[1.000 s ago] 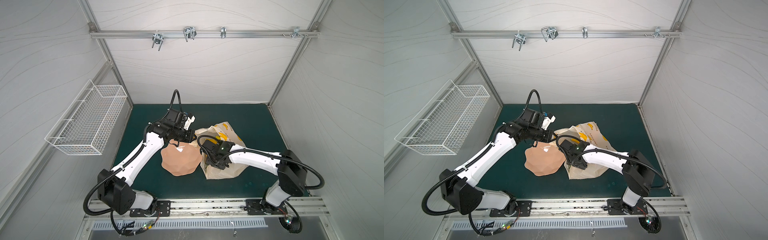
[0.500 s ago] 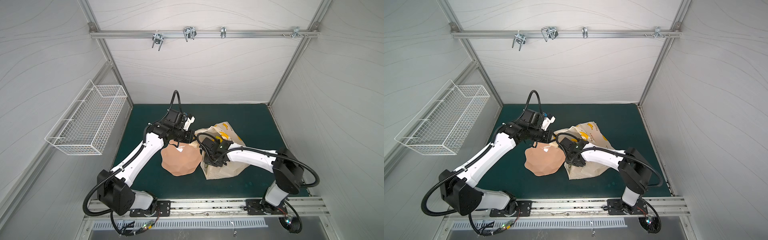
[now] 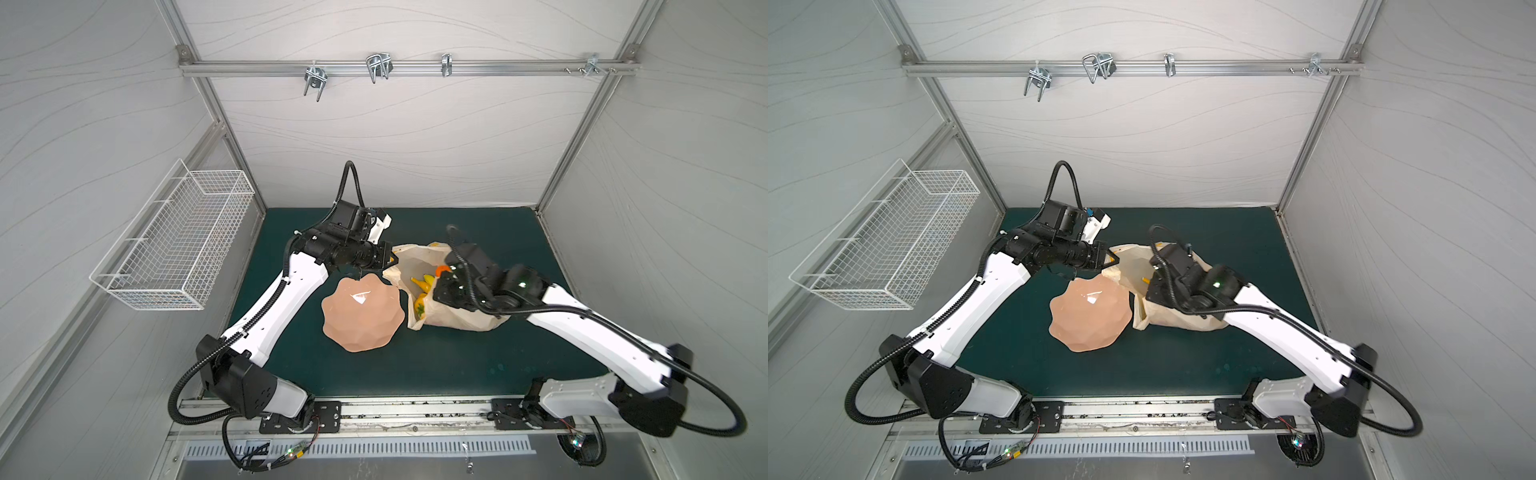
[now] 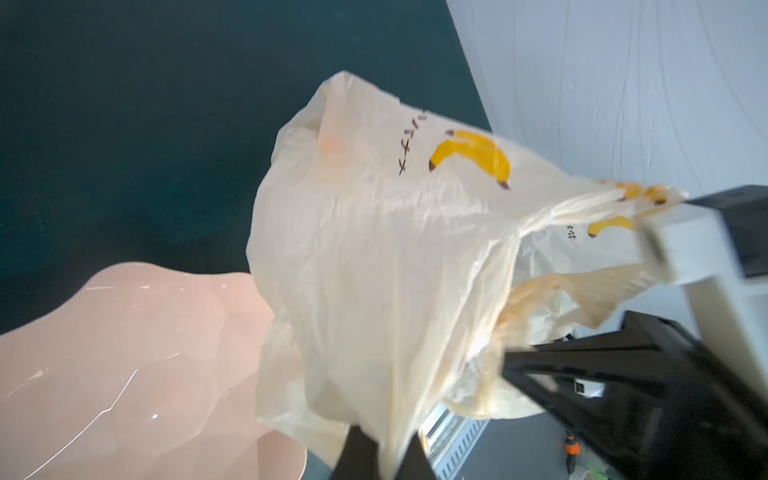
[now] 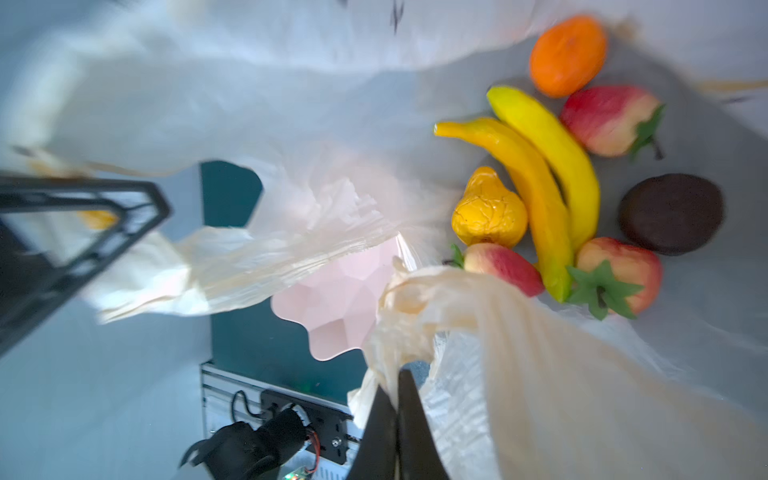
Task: Place the fruits into the plastic bag
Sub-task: 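Lift the bag upright by both rims with the left and right grippers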
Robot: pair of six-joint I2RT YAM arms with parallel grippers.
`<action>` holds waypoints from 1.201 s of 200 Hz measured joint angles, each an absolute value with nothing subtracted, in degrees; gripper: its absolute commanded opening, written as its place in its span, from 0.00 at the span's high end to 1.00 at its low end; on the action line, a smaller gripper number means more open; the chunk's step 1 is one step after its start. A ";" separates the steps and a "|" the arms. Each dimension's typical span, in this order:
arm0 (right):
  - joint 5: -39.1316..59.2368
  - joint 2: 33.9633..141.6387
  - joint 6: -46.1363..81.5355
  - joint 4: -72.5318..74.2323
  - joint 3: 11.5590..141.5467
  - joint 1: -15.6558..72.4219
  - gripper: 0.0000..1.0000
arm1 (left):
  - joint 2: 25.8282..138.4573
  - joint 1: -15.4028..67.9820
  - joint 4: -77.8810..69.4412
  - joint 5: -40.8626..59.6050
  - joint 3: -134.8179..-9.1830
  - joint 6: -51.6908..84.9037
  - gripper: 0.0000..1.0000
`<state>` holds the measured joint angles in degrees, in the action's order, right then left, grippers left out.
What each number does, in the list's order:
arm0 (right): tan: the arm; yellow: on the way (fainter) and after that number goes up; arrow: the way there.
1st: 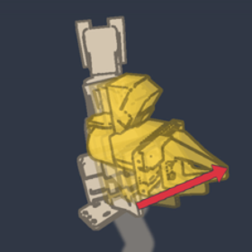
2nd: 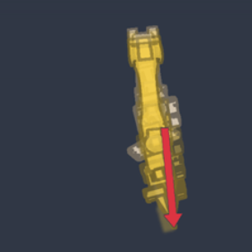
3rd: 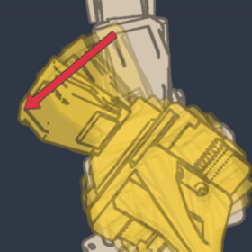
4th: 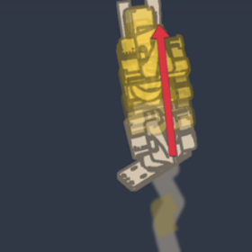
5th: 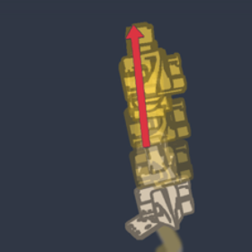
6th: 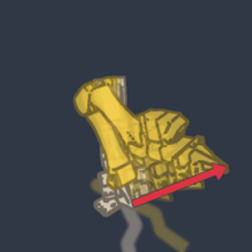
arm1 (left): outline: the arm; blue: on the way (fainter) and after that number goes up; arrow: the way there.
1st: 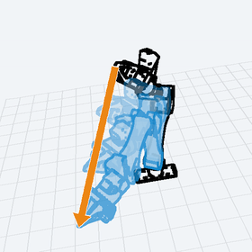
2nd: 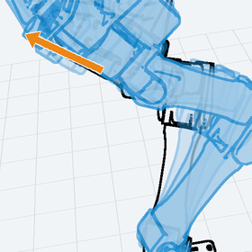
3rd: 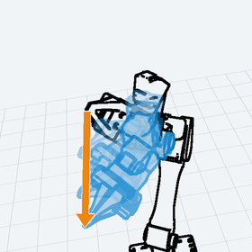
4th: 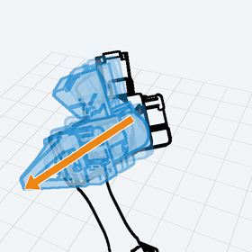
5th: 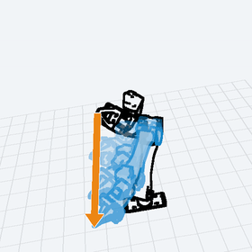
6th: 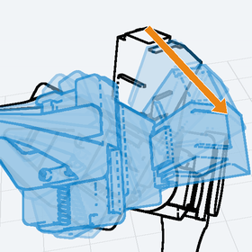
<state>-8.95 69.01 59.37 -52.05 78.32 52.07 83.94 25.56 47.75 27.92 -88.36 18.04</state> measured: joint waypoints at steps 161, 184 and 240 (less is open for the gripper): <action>14.15 63.72 49.54 -57.47 89.25 32.62 1.00 | 107.02 20.53 56.27 28.36 -128.79 20.27 1.00; 14.11 62.50 51.46 -55.51 83.96 36.53 1.00 | 106.94 20.23 56.49 29.08 -127.52 18.41 1.00; 11.42 62.33 55.31 -53.28 78.06 45.74 0.87 | 103.85 18.52 56.66 29.41 -119.22 13.89 0.75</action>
